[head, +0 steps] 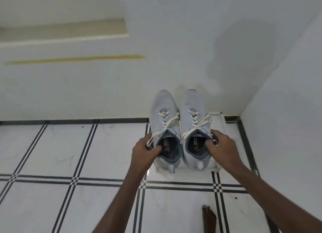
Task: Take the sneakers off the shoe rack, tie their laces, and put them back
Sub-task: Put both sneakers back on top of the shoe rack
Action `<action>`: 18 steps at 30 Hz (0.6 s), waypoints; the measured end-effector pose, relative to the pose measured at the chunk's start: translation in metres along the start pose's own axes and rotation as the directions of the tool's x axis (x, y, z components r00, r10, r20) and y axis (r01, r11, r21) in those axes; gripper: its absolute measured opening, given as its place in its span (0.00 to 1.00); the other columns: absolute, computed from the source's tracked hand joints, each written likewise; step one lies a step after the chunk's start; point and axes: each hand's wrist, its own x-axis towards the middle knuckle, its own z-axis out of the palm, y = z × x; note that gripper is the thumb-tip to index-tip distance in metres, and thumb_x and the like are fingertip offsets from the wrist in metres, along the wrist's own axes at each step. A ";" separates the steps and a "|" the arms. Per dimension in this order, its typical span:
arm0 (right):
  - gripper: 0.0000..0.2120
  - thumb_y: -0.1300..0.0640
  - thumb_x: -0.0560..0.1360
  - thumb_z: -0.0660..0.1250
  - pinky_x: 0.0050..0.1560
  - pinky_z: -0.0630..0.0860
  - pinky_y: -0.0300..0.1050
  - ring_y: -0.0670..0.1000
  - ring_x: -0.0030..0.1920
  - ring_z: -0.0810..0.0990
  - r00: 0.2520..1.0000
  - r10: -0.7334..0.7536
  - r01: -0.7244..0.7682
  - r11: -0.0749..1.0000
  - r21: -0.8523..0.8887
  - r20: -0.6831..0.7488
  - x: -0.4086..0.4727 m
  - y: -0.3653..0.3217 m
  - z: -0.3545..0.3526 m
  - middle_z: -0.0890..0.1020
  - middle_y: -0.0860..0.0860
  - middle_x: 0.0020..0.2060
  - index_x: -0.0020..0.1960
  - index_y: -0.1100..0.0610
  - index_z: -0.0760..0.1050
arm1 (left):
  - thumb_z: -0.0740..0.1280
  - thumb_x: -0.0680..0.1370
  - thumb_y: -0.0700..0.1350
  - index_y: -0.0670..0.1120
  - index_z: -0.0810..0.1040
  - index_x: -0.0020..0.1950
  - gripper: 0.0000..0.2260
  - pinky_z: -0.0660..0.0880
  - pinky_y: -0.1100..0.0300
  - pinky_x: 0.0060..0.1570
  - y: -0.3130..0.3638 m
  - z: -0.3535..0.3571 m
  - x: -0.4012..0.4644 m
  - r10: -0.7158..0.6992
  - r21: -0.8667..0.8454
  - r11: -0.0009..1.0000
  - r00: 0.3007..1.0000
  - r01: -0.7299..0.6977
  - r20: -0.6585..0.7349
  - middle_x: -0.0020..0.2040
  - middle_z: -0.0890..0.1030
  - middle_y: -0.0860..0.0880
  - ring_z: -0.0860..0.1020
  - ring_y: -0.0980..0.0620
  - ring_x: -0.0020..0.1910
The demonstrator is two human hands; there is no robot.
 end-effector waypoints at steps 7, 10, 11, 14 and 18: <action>0.06 0.58 0.73 0.66 0.37 0.70 0.44 0.51 0.36 0.76 0.995 0.101 -0.101 0.995 -0.015 0.008 0.113 0.046 -0.003 0.79 0.50 0.36 0.49 0.56 0.77 | 0.68 0.70 0.43 0.58 0.81 0.50 0.13 0.73 0.66 0.38 0.020 0.073 0.111 -0.027 0.087 0.996 0.999 0.024 0.038 0.38 0.83 0.54 0.77 0.58 0.36; 0.06 0.58 0.73 0.65 0.40 0.73 0.47 0.54 0.39 0.78 0.989 0.141 -0.140 0.990 -0.021 0.044 0.156 0.079 0.017 0.80 0.52 0.38 0.49 0.57 0.77 | 0.68 0.69 0.42 0.57 0.81 0.52 0.15 0.73 0.67 0.36 0.001 0.105 0.153 -0.082 0.097 0.992 0.996 0.077 0.044 0.38 0.83 0.52 0.78 0.56 0.36; 0.05 0.58 0.73 0.65 0.39 0.72 0.46 0.55 0.38 0.78 0.987 0.149 -0.148 0.989 -0.023 0.060 0.169 0.091 0.027 0.81 0.53 0.38 0.48 0.58 0.76 | 0.67 0.69 0.41 0.55 0.82 0.52 0.15 0.73 0.66 0.36 -0.008 0.115 0.165 -0.099 0.093 0.991 0.994 0.094 0.049 0.38 0.84 0.51 0.77 0.55 0.36; 0.03 0.61 0.73 0.64 0.38 0.67 0.44 0.56 0.38 0.76 0.976 0.185 -0.183 0.983 -0.033 0.111 0.199 0.129 0.062 0.80 0.55 0.38 0.47 0.59 0.74 | 0.66 0.66 0.43 0.55 0.82 0.52 0.17 0.76 0.60 0.39 -0.046 0.143 0.200 -0.167 0.115 0.981 0.984 0.158 0.068 0.39 0.84 0.50 0.78 0.53 0.38; 0.02 0.63 0.73 0.63 0.39 0.65 0.45 0.57 0.37 0.74 0.961 0.238 -0.230 0.971 -0.068 0.140 0.212 0.176 0.105 0.78 0.55 0.36 0.45 0.61 0.72 | 0.66 0.64 0.46 0.53 0.81 0.56 0.20 0.74 0.62 0.40 -0.101 0.170 0.226 -0.225 0.166 0.965 0.968 0.204 0.115 0.42 0.84 0.52 0.80 0.51 0.41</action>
